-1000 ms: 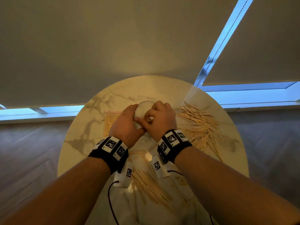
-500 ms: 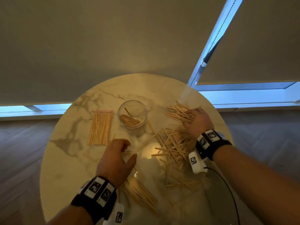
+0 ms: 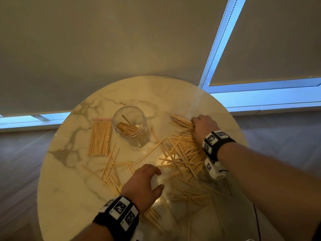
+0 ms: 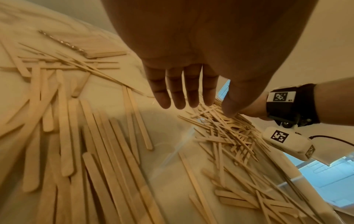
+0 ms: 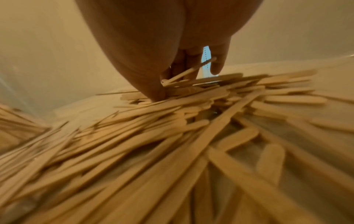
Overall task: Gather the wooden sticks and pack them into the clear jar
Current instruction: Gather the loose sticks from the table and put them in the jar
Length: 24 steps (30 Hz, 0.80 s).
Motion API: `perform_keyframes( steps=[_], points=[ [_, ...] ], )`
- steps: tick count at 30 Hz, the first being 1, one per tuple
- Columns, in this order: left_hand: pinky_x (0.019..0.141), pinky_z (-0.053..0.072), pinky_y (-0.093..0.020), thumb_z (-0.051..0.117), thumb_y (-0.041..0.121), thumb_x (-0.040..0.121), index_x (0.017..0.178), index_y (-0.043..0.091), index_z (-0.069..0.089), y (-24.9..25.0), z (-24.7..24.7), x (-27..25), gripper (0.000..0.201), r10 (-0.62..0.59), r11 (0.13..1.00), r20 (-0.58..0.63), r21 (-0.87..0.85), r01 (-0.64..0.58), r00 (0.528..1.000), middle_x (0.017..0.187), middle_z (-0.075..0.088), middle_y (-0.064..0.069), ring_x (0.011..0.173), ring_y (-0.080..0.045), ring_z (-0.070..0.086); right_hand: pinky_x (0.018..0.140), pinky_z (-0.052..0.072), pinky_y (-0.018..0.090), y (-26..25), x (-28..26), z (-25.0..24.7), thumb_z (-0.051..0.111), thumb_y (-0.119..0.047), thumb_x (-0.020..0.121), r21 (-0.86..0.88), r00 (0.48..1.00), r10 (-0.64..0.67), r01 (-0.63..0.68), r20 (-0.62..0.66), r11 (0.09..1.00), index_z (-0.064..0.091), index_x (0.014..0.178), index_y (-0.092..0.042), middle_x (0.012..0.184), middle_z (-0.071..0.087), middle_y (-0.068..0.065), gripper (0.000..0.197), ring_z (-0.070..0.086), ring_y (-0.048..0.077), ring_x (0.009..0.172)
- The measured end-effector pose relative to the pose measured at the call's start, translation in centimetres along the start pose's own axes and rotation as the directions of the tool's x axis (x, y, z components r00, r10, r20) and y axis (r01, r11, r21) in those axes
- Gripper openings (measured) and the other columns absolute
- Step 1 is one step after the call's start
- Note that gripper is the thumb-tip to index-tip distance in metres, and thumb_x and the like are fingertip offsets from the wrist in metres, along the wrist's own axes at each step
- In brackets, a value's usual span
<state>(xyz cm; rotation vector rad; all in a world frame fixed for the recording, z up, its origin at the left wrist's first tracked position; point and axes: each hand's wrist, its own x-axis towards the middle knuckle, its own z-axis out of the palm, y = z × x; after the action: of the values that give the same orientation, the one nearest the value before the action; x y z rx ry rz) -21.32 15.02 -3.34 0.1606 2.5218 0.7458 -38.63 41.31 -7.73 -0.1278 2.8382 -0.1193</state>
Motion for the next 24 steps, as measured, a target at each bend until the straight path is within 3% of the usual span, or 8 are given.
perform_keyframes(
  steps=[5, 10, 13, 15, 17, 19, 21, 24],
  points=[
    [0.111, 0.038, -0.026, 0.061, 0.053, 0.089, 0.133, 0.038, 0.053, 0.6, 0.8, 0.0, 0.048, -0.031, 0.999, 0.058, 0.047, 0.029, 0.998, 0.147, 0.045, 0.017, 0.138, -0.01, 0.042, 0.096, 0.048, 0.046, -1.7, -1.1, 0.8, 0.042, -0.015, 0.099, -0.026, 1.0, -0.013, 0.013, 0.009, 1.0, 0.053, 0.13, -0.016, 0.131, 0.055, 0.009, 0.033, 0.051, 0.03, 0.119],
    [0.122, 0.027, -0.035, 0.059, 0.054, 0.091, 0.152, 0.037, 0.039, 0.7, 1.6, -0.2, 0.067, -0.029, 0.98, 0.164, 0.2, -0.005, 0.986, 0.168, 0.022, 0.01, 0.153, -0.018, 0.02, 0.101, 0.043, 0.047, -2.3, -2.2, 1.8, 0.041, -0.021, 0.102, 0.027, 0.995, -0.088, 0.089, -0.042, 0.996, 0.05, 0.129, -0.019, 0.132, 0.055, 0.007, 0.028, 0.051, 0.029, 0.119],
    [0.122, 0.028, -0.036, 0.059, 0.049, 0.092, 0.154, 0.034, 0.039, 0.6, 2.0, -0.7, 0.067, -0.021, 0.956, 0.193, 0.29, -0.036, 0.981, 0.17, 0.015, 0.008, 0.154, -0.02, 0.015, 0.118, 0.029, 0.053, -2.5, -2.8, 1.5, 0.035, -0.026, 0.105, 0.132, 0.987, -0.11, 0.125, -0.114, 0.983, 0.05, 0.124, -0.022, 0.121, 0.065, 0.003, 0.025, 0.057, 0.027, 0.116],
    [0.122, 0.03, -0.037, 0.058, 0.048, 0.092, 0.154, 0.035, 0.038, 0.5, 2.0, -0.8, 0.066, -0.018, 0.949, 0.189, 0.312, -0.043, 0.982, 0.17, 0.013, 0.009, 0.153, -0.02, 0.014, 0.119, 0.027, 0.055, -2.7, -3.3, 0.7, 0.033, -0.026, 0.106, 0.195, 0.979, -0.119, 0.15, -0.165, 0.969, 0.051, 0.12, -0.022, 0.107, 0.068, 0.001, 0.022, 0.061, 0.027, 0.104],
    [0.121, 0.03, -0.038, 0.057, 0.049, 0.092, 0.154, 0.036, 0.038, 0.4, 2.0, -0.8, 0.066, -0.025, 0.956, 0.191, 0.291, -0.032, 0.981, 0.17, 0.013, 0.01, 0.153, -0.019, 0.015, 0.105, 0.045, 0.052, -3.0, -4.0, -0.4, 0.037, -0.025, 0.106, 0.285, 0.971, -0.121, 0.179, -0.208, 0.942, 0.05, 0.118, -0.021, 0.093, 0.066, 0.001, 0.018, 0.062, 0.026, 0.089],
    [0.122, 0.03, -0.037, 0.056, 0.052, 0.092, 0.153, 0.038, 0.038, 0.4, 1.9, -0.8, 0.065, -0.035, 0.973, 0.176, 0.23, -0.007, 0.984, 0.169, 0.018, 0.012, 0.153, -0.017, 0.018, 0.075, 0.055, 0.045, -3.3, -4.6, -1.8, 0.042, -0.026, 0.106, 0.426, 0.972, -0.099, 0.183, -0.213, 0.886, 0.049, 0.12, -0.019, 0.083, 0.062, 0.001, 0.017, 0.06, 0.023, 0.074],
    [0.119, 0.029, -0.029, 0.058, 0.052, 0.092, 0.15, 0.04, 0.042, 0.6, 1.4, -0.8, 0.061, -0.031, 0.989, 0.113, 0.148, 0.014, 0.993, 0.166, 0.024, 0.016, 0.151, -0.013, 0.024, 0.061, 0.052, 0.039, -3.9, -5.2, -3.2, 0.042, -0.028, 0.107, 0.498, 0.965, -0.09, 0.205, -0.245, 0.842, 0.046, 0.121, -0.019, 0.076, 0.057, -0.002, 0.018, 0.057, 0.019, 0.064],
    [0.109, 0.026, -0.014, 0.063, 0.046, 0.093, 0.14, 0.039, 0.054, 1.7, -0.1, -1.1, 0.048, -0.017, 0.999, -0.024, 0.03, 0.018, 1.0, 0.153, 0.041, 0.022, 0.141, -0.003, 0.037, 0.053, 0.04, 0.03, -4.7, -5.7, -5.3, 0.041, -0.033, 0.108, 0.602, 0.951, -0.046, 0.23, -0.305, 0.765, 0.046, 0.118, -0.019, 0.072, 0.055, -0.002, 0.018, 0.054, 0.015, 0.06]
  ],
)
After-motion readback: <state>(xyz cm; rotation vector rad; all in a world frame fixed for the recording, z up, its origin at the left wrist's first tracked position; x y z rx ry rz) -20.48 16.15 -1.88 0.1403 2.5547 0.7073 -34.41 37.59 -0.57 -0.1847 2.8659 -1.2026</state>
